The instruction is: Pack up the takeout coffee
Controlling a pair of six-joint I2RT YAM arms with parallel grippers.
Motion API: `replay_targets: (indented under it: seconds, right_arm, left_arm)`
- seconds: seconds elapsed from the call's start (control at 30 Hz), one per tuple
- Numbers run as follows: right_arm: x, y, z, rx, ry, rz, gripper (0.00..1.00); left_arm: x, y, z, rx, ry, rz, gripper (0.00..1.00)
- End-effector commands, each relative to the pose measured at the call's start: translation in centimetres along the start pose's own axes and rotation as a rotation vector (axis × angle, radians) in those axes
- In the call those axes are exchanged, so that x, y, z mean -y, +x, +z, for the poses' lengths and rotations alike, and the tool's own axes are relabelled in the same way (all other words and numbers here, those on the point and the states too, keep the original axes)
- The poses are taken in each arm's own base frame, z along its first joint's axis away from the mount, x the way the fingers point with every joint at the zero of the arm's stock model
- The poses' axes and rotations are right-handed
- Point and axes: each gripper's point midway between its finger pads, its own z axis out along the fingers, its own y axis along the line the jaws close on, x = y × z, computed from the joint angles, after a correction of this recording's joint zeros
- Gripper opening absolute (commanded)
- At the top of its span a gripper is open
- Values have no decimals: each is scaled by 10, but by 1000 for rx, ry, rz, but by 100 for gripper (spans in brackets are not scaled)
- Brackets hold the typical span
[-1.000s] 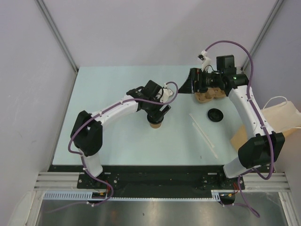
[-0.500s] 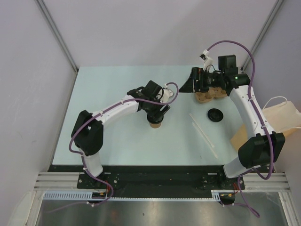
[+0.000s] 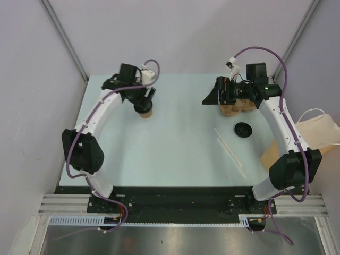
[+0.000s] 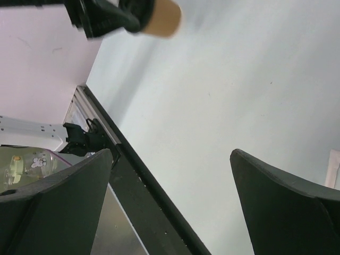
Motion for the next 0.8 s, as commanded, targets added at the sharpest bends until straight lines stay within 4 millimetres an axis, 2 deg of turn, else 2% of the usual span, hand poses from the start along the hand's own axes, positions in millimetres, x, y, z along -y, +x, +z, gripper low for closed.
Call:
replay_targets:
  seconds: [0.0, 0.03, 0.07, 0.13, 0.17, 0.23, 0.33, 0.5, 0.77]
  right_arm:
    - [0, -7, -1, 27, 1, -19, 100]
    - [1, -7, -1, 26, 3, -16, 100]
    - [2, -7, 0, 26, 3, -15, 100]
    - [4, -6, 2, 22, 6, -12, 100]
    - [4, -5, 2, 20, 4, -13, 100]
    - [7, -4, 4, 16, 8, -7, 100]
    - [9, -3, 5, 13, 15, -9, 100]
    - [13, 0, 8, 3, 23, -2, 100]
    - [17, 1, 10, -4, 32, -2, 100]
  left_arm:
    - [-84, -3, -50, 64, -157, -25, 28]
    - [-98, 0, -52, 62, -176, -30, 28]
    - [-120, 12, -53, 42, -197, -70, 28]
    - [-143, 15, -59, 49, -219, -92, 28]
    - [-164, 24, -64, 49, -250, -126, 28]
    - [-188, 35, -65, 52, -274, -175, 28]
    - [-210, 51, -60, 45, -295, -224, 27]
    - [-227, 69, -40, 23, -304, -256, 27]
    - [-235, 78, -8, 20, -285, -305, 27]
